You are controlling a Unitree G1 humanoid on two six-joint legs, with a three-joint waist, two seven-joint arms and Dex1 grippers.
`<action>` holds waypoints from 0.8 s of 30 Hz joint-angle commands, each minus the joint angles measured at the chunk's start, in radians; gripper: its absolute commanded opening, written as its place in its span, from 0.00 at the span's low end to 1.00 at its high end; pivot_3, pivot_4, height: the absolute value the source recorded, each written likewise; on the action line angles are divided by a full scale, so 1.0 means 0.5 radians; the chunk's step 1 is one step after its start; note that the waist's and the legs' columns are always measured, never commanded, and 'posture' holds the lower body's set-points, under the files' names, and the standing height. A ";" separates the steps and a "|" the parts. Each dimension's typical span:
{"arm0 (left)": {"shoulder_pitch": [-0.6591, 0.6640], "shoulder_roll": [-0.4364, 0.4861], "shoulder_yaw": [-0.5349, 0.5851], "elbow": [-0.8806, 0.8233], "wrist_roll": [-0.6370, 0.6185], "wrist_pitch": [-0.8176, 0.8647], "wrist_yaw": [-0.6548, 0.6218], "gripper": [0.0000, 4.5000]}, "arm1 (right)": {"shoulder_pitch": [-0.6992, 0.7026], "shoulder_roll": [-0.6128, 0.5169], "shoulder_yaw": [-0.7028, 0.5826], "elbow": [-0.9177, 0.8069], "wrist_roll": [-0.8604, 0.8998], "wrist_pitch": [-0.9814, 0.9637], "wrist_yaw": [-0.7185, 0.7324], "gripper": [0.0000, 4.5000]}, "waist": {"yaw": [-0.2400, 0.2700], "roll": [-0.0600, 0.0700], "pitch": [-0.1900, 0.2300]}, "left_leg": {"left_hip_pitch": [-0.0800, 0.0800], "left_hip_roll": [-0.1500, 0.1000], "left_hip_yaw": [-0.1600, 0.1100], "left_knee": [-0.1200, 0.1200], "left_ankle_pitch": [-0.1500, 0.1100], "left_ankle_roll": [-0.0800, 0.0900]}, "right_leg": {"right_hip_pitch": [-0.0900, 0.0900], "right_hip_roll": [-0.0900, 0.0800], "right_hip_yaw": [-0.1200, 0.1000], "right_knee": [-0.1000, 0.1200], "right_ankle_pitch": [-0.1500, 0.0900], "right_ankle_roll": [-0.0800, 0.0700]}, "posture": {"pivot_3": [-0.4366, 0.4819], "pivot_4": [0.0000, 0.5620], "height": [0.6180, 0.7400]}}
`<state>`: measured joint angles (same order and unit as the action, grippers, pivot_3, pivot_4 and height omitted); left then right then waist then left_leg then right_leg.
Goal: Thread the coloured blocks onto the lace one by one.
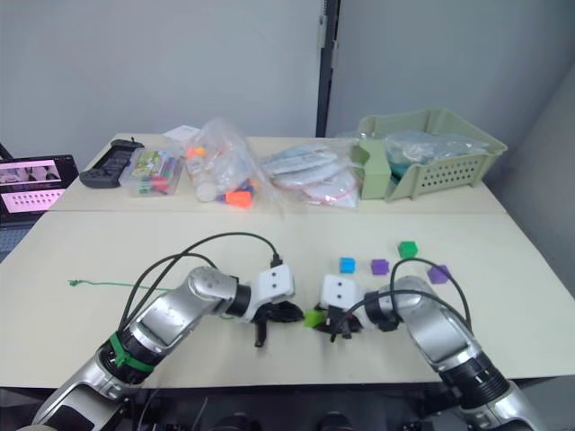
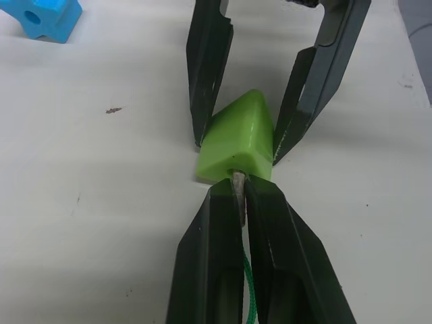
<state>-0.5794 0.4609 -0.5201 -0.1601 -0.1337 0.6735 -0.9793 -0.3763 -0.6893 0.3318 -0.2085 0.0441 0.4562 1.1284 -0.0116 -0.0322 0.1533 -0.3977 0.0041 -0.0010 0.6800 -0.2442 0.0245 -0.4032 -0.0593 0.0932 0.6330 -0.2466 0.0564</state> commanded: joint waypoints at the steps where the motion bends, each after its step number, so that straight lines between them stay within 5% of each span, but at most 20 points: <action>1: 0.025 -0.023 0.052 0.049 0.012 -0.155 0.023 0.00 | 0.051 0.013 0.007 -0.112 0.049 0.017 -0.014 0.29 | -0.001 0.000 0.000 | 0.000 0.000 0.000 0.000 0.000 0.000 | 0.000 0.000 0.000 0.000 0.000 0.000 | 0.48 0.27 1.00; 11: 0.104 0.102 0.270 -0.053 -0.130 -0.306 -0.144 0.73 | 0.141 -0.029 -0.002 -0.215 0.068 0.082 -0.046 0.29 | -0.003 0.000 0.000 | -0.004 0.000 -0.001 -0.001 0.000 0.000 | -0.004 0.000 0.000 0.000 0.000 0.000 | 0.48 0.27 1.00; 17: 0.211 0.335 0.325 -0.099 -0.191 -0.381 -0.350 0.73 | 0.139 -0.080 -0.004 -0.182 0.021 0.100 -0.067 0.29 | -0.006 0.000 0.000 | -0.002 0.004 0.000 -0.003 0.000 0.000 | -0.004 0.000 -0.001 -0.001 0.000 0.000 | 0.48 0.27 1.00; 24: 0.250 0.240 0.258 0.015 -0.073 -0.562 -0.290 0.73 | 0.140 -0.111 0.003 -0.181 0.030 0.104 -0.061 0.29 | 0.007 0.000 0.000 | -0.003 0.004 0.000 0.001 0.000 0.000 | -0.001 -0.002 -0.002 -0.003 0.000 0.001 | 0.48 0.27 1.00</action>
<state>-0.4534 0.5801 -0.3858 -0.1481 -0.1841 0.4202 -1.1261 -0.3097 -0.7274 0.3298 -0.3020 0.0625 0.4903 1.0996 -0.0081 -0.0323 0.1534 -0.3991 0.0057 -0.0006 0.6801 -0.2442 0.0246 -0.4039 -0.0600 0.0923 0.6316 -0.2465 0.0566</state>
